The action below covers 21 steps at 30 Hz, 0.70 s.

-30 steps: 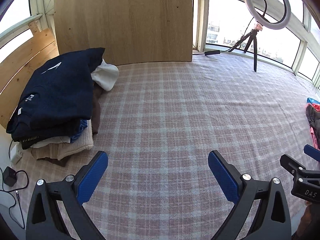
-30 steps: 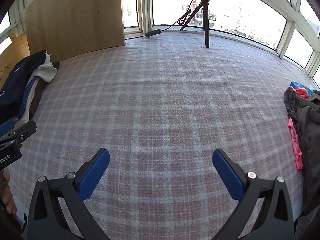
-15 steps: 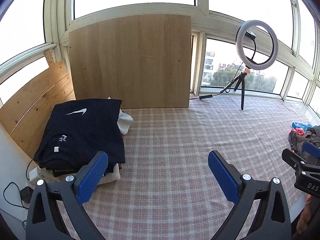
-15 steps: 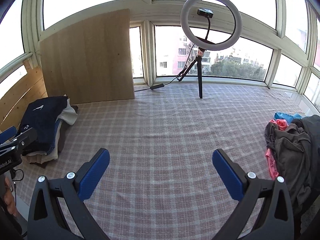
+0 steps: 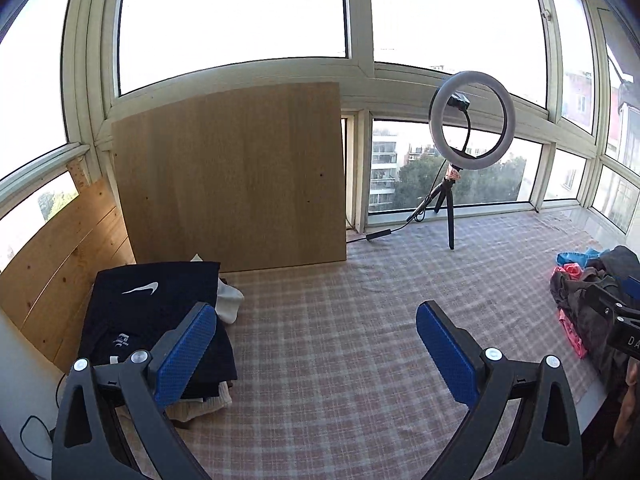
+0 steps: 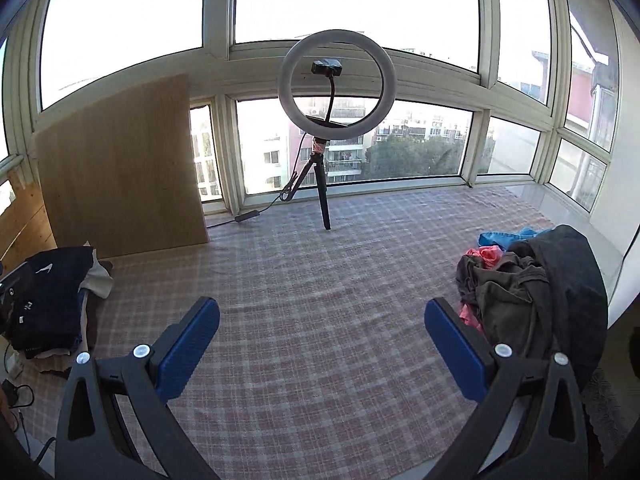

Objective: Fold clothes
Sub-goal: 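Reach both tools toward the dark grey trousers in the clothes pile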

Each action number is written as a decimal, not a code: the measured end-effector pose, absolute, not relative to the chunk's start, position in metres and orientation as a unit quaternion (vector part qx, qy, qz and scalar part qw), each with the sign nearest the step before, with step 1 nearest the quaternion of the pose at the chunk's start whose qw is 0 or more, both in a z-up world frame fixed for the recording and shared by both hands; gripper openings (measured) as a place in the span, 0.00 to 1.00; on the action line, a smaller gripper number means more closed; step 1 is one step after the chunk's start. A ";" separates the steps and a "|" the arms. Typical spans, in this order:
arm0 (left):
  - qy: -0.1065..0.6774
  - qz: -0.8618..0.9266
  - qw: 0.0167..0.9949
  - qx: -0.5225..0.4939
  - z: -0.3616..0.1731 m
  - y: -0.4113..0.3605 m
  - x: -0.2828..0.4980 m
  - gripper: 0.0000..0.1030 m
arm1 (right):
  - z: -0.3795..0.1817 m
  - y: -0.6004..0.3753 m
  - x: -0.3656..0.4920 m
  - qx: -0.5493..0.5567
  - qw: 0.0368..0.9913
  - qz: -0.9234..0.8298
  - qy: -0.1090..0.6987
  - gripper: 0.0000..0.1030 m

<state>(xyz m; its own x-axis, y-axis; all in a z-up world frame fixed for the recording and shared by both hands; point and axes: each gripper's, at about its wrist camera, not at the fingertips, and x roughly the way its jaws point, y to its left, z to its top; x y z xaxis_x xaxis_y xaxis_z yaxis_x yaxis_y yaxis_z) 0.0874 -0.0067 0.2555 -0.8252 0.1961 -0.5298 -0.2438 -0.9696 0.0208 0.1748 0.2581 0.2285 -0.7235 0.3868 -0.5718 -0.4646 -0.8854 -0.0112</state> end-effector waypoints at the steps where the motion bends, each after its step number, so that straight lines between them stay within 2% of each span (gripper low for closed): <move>1: 0.045 0.953 0.125 -0.271 0.256 -0.001 0.087 0.98 | 0.229 0.264 0.180 -0.291 0.239 0.924 0.071 1.00; 14: 0.071 0.935 0.212 -0.275 0.252 0.090 0.083 0.98 | 0.209 0.364 0.242 -0.301 0.319 0.890 0.125 1.00; 21: 0.063 0.936 0.203 -0.282 0.252 0.135 0.061 0.98 | 0.200 0.481 0.284 -0.294 0.392 0.858 0.155 1.00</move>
<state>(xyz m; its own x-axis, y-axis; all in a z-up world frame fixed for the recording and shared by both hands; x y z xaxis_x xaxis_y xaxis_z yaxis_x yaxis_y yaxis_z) 0.0606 0.1346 0.2518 -0.7586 0.3435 -0.5536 -0.4148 -0.9099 0.0038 0.2845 0.4808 0.2000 -0.5194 0.5820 -0.6257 -0.7644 -0.6437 0.0358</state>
